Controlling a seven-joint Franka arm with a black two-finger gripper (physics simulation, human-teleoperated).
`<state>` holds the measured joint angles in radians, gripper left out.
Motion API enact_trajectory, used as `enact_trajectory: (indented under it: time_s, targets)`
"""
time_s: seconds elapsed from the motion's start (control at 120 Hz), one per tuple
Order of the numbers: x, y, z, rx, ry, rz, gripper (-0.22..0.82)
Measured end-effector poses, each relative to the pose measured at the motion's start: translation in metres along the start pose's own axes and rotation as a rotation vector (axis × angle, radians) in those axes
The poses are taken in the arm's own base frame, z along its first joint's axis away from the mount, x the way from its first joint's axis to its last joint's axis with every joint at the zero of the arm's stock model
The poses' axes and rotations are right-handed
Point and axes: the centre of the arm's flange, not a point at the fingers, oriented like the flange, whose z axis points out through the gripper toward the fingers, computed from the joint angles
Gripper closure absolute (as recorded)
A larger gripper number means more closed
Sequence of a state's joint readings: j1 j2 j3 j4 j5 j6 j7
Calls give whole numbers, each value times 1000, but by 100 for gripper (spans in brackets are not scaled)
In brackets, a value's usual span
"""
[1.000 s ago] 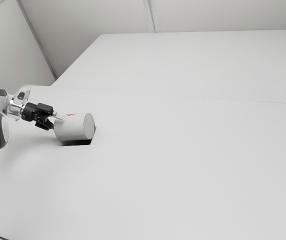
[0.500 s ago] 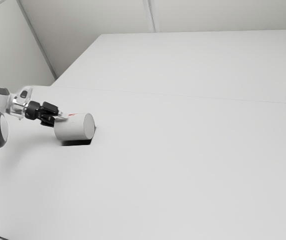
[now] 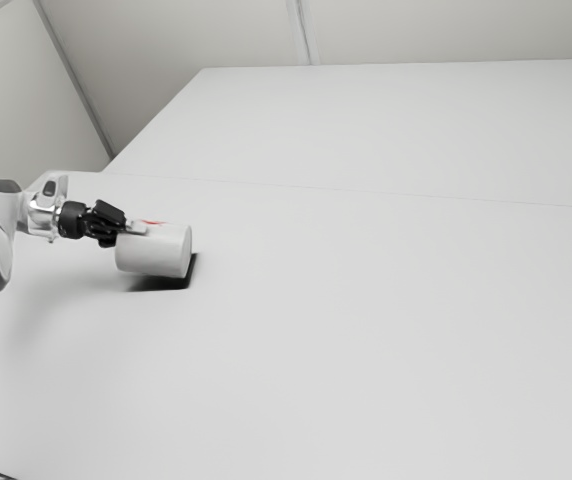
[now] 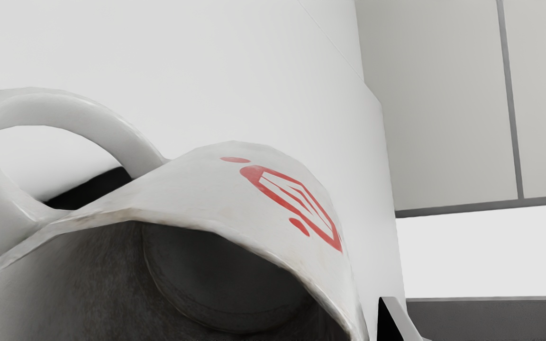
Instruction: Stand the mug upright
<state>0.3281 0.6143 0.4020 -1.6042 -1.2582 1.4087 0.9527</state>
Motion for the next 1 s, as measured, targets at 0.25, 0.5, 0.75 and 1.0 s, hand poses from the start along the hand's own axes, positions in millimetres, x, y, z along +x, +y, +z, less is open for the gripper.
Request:
enact_trajectory:
  time_s: [0.25, 0.5, 0.75, 1.0]
  targets:
    - [-9, 6, 3, -40, 1, -11, 76]
    - [0, 38, 8, -3, -24, 26, 78]
    - [7, 99, 72, 304, -92, 13, 78]
    - [-12, 146, 113, 679, -93, -13, 78]
